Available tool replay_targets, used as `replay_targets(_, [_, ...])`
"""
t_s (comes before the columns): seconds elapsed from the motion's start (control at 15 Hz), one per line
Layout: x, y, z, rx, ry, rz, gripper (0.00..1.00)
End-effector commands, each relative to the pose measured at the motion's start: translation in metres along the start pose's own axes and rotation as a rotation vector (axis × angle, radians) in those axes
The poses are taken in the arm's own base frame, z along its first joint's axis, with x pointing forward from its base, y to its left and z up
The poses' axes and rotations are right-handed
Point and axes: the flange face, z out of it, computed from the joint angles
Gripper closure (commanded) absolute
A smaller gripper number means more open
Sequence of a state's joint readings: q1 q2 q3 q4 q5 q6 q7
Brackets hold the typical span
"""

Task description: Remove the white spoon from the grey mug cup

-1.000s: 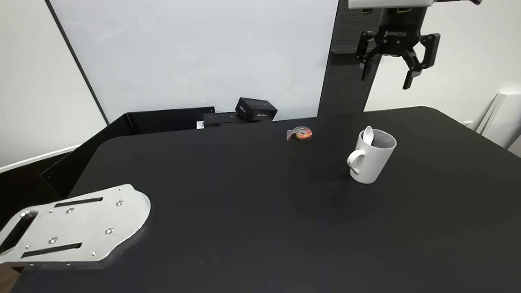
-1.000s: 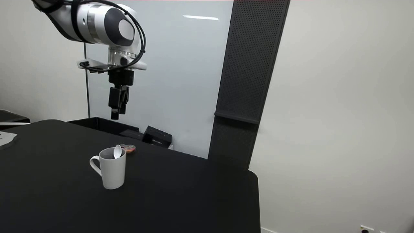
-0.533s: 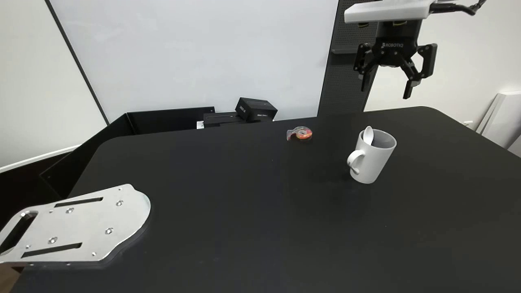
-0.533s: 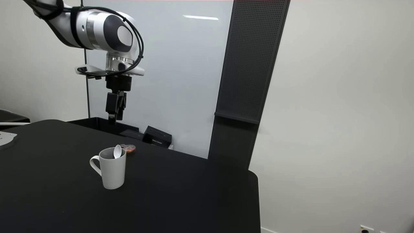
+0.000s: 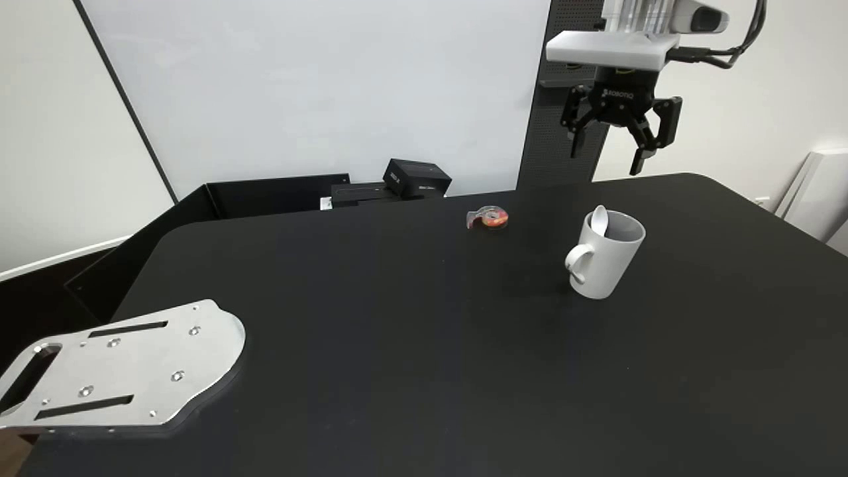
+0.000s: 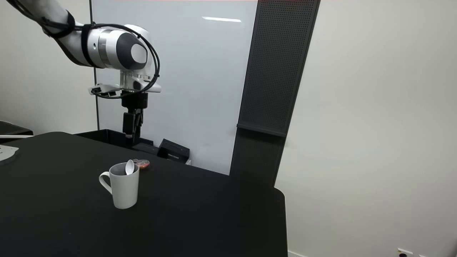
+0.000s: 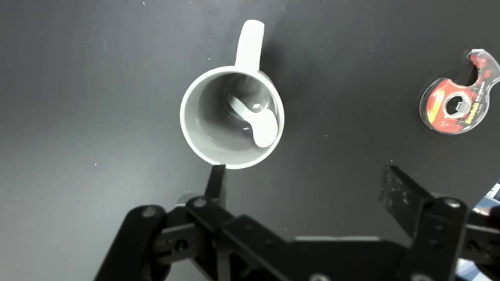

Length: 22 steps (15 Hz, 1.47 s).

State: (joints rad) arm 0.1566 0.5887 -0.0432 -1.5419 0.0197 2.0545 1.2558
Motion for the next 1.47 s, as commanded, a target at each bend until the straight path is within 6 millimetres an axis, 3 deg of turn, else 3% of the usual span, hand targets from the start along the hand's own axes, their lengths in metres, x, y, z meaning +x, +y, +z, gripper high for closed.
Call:
replay_targets(0.0, [0.003, -0.010, 0.007, 0.010, 0.014, 0.033, 0.00])
replay_targets(0.6, [0.008, -0.009, 0.031, -0.012, -0.002, 0.091, 0.00])
replay_targets(1.0, [0.001, -0.010, 0.053, -0.046, -0.003, 0.133, 0.00])
replay_targets(1.4, [-0.007, -0.012, 0.061, -0.057, -0.002, 0.138, 0.00])
